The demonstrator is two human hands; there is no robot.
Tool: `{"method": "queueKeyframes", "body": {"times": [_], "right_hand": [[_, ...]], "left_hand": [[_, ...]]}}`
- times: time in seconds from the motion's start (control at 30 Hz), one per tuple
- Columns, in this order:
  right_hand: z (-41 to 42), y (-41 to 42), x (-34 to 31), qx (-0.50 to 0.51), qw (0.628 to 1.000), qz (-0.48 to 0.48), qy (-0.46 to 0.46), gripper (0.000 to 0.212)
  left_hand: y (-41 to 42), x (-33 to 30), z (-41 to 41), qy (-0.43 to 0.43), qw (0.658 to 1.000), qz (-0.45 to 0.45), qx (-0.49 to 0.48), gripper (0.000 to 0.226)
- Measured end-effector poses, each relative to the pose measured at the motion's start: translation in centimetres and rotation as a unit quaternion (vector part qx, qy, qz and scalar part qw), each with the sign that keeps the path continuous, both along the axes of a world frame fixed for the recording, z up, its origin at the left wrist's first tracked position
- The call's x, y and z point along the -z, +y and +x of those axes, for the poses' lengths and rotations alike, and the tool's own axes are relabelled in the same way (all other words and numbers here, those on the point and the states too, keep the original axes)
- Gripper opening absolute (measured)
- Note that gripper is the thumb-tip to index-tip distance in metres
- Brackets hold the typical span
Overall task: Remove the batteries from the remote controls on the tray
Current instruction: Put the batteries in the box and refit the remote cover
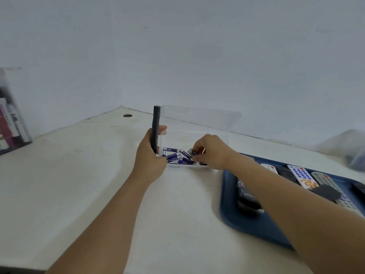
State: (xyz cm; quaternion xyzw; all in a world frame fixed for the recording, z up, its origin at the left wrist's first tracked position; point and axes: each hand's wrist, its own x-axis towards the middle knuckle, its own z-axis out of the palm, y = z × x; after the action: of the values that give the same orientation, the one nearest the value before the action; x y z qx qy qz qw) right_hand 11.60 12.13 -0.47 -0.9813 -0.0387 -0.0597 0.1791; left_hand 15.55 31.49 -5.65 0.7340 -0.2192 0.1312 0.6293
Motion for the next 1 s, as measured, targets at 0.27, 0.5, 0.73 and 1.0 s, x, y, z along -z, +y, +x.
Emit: {"method": "queueKeyframes", "body": {"times": [0.27,0.5,0.73,1.0], "right_hand": [[-0.1,0.3,-0.3,0.016,0.999,-0.024,0.029,0.013],[1.0,1.1,0.6,0.035,0.995,-0.087,0.024,0.020],[-0.6,-0.9,-1.0,0.015,0.997,0.069,0.013,0.020],[-4.8,-4.3,-2.3,0.000,0.922,0.386,-0.031,0.011]], "left_hand": [[-0.1,0.2,-0.1,0.001,1.000,-0.007,-0.003,0.091],[-0.1,0.2,0.1,0.013,1.000,-0.013,0.000,0.088],[-0.6,-0.6,0.3,0.097,0.994,-0.034,-0.043,0.070],[-0.4,-0.8,-0.3,0.032,0.985,-0.005,-0.172,0.024]]}}
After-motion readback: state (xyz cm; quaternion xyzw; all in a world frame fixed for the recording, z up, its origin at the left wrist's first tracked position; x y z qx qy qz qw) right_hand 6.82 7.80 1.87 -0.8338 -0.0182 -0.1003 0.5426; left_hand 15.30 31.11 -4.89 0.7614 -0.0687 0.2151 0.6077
